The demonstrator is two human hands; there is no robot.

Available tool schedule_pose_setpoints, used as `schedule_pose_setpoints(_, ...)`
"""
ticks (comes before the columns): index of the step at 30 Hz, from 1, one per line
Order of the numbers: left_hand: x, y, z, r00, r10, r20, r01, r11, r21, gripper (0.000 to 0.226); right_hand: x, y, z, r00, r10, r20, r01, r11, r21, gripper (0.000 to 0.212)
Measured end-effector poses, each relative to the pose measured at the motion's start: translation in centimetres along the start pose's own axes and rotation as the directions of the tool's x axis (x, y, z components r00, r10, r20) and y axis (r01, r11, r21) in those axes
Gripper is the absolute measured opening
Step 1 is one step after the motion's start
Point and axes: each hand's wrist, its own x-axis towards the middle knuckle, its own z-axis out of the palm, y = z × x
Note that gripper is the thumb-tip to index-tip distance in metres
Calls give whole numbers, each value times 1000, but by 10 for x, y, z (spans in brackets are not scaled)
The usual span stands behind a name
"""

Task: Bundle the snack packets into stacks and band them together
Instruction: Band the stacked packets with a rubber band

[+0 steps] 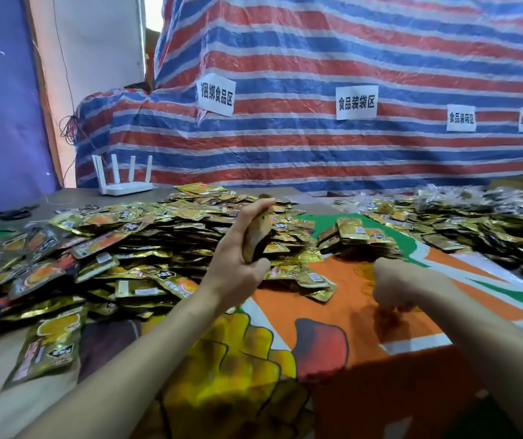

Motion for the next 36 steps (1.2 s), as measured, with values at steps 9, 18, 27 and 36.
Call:
schedule_pose_setpoints(9,3,-3,-7,976,-192,-99,171,968,-185,72,9,-1,-5,955,59,-290,-17,989,148,6)
schedule_pose_setpoints(18,1,-13,-36,877,-479,32,398,689,-605,84,18,-46,-13,927,-71,-367,295,742,602,14)
schedule_pose_setpoints(27,-6,-39,-71,731,-641,234,599,438,-670,73,22,-141,3,862,-401,-310,350,30,936,8)
schedule_pose_setpoints(36,-7,-41,-92,764,-575,293,519,276,-809,47,33,-174,26,787,-494,-370,314,-196,929,14)
